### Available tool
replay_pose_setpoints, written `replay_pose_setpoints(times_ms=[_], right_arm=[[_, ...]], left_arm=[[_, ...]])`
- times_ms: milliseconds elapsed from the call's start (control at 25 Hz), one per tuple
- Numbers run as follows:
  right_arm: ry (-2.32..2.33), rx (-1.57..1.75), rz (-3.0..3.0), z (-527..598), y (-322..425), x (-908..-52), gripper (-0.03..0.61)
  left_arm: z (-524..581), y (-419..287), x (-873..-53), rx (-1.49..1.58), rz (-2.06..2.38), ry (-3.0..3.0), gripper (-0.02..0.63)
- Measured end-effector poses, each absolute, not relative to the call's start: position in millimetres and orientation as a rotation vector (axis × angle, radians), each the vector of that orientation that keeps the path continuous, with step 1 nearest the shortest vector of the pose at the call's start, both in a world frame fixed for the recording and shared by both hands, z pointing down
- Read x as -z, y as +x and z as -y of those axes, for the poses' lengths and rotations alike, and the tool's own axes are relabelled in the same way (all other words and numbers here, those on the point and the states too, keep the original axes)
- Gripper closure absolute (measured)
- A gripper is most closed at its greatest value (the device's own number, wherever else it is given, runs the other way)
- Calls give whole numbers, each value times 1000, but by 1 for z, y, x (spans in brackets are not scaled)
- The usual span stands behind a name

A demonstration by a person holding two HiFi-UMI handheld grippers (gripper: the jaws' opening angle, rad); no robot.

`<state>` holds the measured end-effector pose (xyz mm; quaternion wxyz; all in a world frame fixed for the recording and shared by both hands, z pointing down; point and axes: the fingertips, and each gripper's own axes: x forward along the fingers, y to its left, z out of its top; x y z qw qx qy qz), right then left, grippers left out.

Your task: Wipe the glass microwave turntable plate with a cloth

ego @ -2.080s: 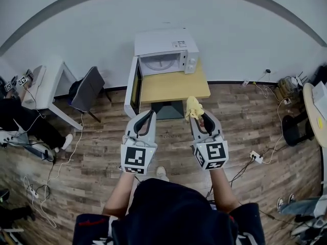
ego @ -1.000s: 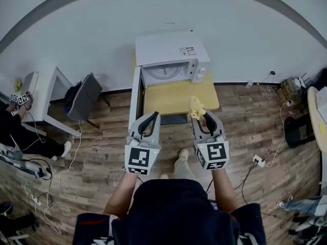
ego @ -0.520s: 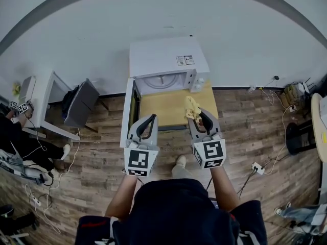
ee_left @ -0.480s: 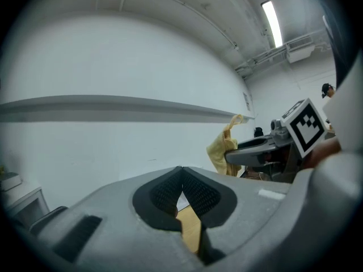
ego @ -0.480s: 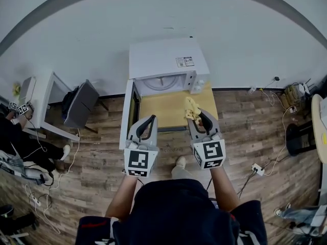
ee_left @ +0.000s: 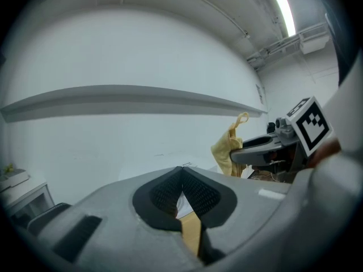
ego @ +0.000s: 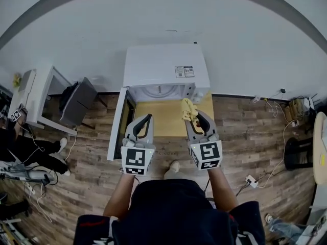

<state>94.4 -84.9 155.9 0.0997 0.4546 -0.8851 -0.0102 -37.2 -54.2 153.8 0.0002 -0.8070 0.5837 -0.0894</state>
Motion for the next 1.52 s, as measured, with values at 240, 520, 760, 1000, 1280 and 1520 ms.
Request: replay_pose_setpoints(times_ms=[240,520,760,1000,1280,1520], right_arm=[[1269,-2,2626,116,105,-170,455],[1153,-36,2624,139,108,-197,454],[1064,-51,2590,142,100,-224,454],[1038,-102,2556,143,97,-248,454],[1059,-165,2498,141,92,-287,454],[1083,-196,2443,136,87,-320,454]], left_arm=[[83,-24,-168,337,-1882,-2524,598],[104,-19,-197,368,-1953,-2527,598],[109,-20,-231,454,-1976,-2560,598],[116,-20,-257,498,-1978,-2605,598],[117,-30,-298,559,-1949,-2652,598],[114,-45,-337,625,-1940,-2685,598]])
